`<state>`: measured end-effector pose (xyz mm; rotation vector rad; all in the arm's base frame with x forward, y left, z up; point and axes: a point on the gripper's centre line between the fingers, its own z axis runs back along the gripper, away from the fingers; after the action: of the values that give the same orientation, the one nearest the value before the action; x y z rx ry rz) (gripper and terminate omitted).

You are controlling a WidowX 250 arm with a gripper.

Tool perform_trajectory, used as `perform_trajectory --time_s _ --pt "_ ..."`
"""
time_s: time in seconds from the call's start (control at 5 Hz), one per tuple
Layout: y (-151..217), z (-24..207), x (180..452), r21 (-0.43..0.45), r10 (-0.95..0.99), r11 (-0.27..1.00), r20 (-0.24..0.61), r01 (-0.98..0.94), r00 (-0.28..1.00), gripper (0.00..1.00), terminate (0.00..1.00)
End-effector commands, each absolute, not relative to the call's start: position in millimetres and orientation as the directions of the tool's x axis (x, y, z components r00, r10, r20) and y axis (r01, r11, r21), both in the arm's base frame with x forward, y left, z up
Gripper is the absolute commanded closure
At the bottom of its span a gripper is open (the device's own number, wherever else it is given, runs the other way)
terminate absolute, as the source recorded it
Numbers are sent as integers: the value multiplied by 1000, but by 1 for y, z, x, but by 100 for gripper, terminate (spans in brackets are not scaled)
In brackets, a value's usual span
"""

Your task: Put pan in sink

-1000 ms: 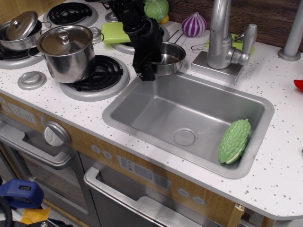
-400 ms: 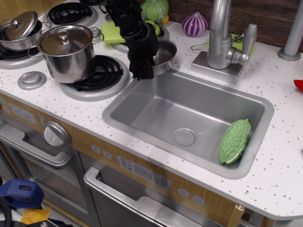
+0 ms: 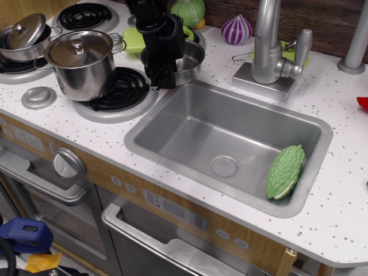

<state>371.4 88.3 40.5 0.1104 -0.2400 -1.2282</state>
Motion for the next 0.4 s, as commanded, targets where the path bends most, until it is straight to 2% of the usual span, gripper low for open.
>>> perform_trajectory --time_s 0.0,0.2 --pt "88 70 388 301 -954 300 121 905 276 100 0" --pt "87 69 388 301 -953 301 125 905 275 100 0"
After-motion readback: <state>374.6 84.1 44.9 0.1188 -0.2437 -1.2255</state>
